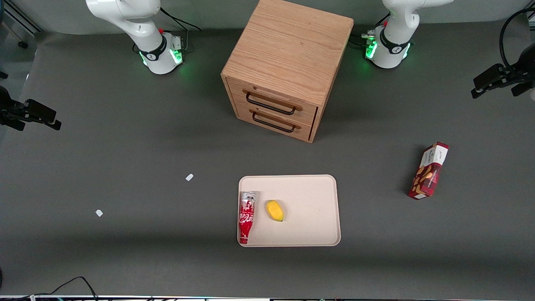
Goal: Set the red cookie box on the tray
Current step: 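Move the left gripper down toward the red plaid cookie box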
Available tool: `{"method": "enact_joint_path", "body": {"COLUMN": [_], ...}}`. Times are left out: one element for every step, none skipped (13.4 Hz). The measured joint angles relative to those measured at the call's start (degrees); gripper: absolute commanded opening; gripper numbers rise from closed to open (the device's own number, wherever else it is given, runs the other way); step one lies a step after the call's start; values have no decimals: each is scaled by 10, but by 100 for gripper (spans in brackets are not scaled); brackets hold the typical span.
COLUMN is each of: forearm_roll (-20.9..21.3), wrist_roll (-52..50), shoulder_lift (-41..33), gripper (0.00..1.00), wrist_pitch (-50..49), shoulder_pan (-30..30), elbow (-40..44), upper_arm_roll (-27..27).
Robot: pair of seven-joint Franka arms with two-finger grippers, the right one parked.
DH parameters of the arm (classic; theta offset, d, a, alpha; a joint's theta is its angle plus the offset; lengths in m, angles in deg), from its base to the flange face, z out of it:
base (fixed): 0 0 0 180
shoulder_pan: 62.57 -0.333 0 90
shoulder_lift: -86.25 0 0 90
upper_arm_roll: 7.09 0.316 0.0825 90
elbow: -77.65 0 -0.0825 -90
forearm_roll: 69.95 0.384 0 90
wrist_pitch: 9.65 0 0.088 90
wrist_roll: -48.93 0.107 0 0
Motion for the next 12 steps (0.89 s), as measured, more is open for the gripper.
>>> {"method": "enact_joint_path", "body": {"forearm_roll": [0,0,0,0,0,0,0,0,2,6,13,19], "wrist_roll": [1,2,2,2,2,3,3,6,18,39,66,87], "shoulder_lift": [0,1,1,2,4,8,17,29,45,62,80,97], "gripper": [100,100,100,100,100,100,100,100,100,100,100,100], "wrist_pitch": [-2,-4,-6,-9,-10,-9,-7,-1,10,23,39,61], "shoulder_pan": [-3,-5,-5,-5,-5,-5,-5,-6,-6,-6,-6,-6], "elbow": [0,0,0,0,-1,-3,-3,-4,-6,-8,-11,-15], "upper_arm_roll": [0,0,0,0,0,0,0,0,0,0,0,0]}}
